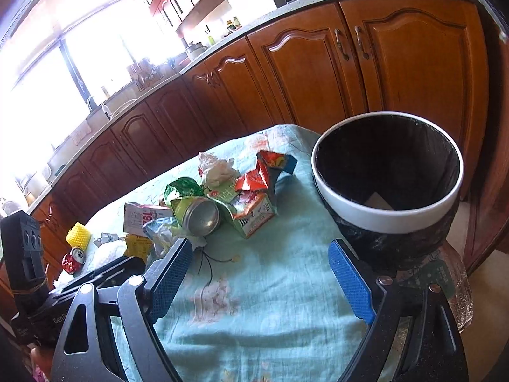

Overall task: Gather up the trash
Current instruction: 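Grasp the crumpled blue-white wrapper with the left tool while the right tool grasps the red wrapper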

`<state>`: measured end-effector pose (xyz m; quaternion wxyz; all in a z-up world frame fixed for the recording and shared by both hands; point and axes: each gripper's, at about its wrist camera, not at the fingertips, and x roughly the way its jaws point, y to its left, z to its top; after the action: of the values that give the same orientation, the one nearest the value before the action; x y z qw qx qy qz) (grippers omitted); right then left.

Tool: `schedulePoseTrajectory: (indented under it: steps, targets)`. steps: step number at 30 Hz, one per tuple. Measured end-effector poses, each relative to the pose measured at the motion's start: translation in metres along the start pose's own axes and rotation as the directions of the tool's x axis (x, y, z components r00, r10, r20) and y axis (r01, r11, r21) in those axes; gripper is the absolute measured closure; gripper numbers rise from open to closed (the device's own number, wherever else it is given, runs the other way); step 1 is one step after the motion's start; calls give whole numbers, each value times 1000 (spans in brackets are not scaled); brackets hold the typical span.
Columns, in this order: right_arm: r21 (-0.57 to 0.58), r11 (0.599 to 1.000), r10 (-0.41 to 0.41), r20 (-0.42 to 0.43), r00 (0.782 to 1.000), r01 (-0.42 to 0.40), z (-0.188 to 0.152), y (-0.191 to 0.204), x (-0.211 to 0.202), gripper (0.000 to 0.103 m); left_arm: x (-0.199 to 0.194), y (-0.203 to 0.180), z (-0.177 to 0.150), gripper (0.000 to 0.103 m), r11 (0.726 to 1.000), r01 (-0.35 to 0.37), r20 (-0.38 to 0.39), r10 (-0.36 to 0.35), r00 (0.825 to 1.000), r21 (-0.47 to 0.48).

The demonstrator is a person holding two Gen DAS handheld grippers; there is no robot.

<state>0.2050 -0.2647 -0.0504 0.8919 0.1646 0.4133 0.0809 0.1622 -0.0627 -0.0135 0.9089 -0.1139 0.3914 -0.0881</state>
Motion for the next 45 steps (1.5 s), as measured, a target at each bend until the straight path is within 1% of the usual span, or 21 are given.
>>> schedulePoseTrajectory:
  steps: [4, 11, 14, 16, 19, 20, 21, 22, 23, 25, 26, 27, 29, 32, 37, 41, 45]
  targets:
    - [-10, 1000, -1, 13, 1000, 1, 12, 1, 8, 14, 11, -1, 8, 41, 1000, -9, -12, 9, 1000, -1]
    - [-30, 999, -21, 16, 1000, 21, 39, -2, 38, 15, 33, -1, 25, 41, 1000, -23, -24, 22, 999, -19]
    - [-51, 998, -27, 8, 1000, 28, 51, -1, 53, 15, 45, 0, 32, 41, 999, -35, -36, 34, 999, -18]
    - [-63, 998, -31, -11, 999, 30, 57, -2, 67, 17, 54, 2, 36, 41, 999, -37, -52, 36, 998, -30]
    - [-85, 996, -39, -46, 998, 35, 61, -3, 88, 32, 64, 6, 40, 43, 999, -33, -67, 30, 997, -43]
    - [-90, 995, -43, -58, 997, 38, 61, -3, 93, 45, 67, 6, 40, 44, 999, -33, -71, 30, 997, -41]
    - [-94, 995, -48, -71, 996, 41, 60, -4, 97, 63, 70, 5, 40, 45, 999, -32, -73, 30, 997, -37]
    - [-97, 994, -52, -80, 995, 44, 59, -4, 100, 71, 72, 5, 39, 52, 999, -33, -74, 30, 997, -30]
    - [-100, 994, -54, -82, 995, 45, 57, -4, 101, 74, 74, 5, 39, 61, 999, -29, -79, 27, 996, -23]
    - [-115, 992, -53, -66, 996, 45, 54, -3, 97, 76, 78, 5, 37, 71, 1000, -19, -86, 17, 996, -19]
    - [-122, 992, -49, -57, 997, 42, 52, -2, 93, 78, 78, 6, 37, 75, 1000, -18, -85, 17, 996, -16]
    - [-127, 991, -42, -50, 998, 36, 50, -1, 89, 82, 79, 6, 36, 76, 1000, -17, -82, 16, 997, -13]
    - [-131, 991, -33, -39, 999, 28, 47, 0, 81, 83, 76, 6, 32, 81, 1000, -12, -75, 11, 997, -11]
    - [-118, 993, -22, -24, 999, 19, 45, -2, 66, 84, 68, 5, 28, 82, 1000, -8, -60, 8, 998, 1]
    - [-88, 996, -14, 5, 1000, 14, 41, -10, 40, 84, 48, -7, 17, 83, 1000, 21, -40, -21, 999, 23]
    - [-63, 998, -14, 18, 1000, 15, 34, -17, 24, 84, 39, -19, 11, 83, 997, 57, -38, -55, 998, 42]
    - [-41, 999, -24, 30, 999, 26, 28, -27, 10, 84, 35, -31, 12, 83, 994, 82, -37, -80, 996, 67]
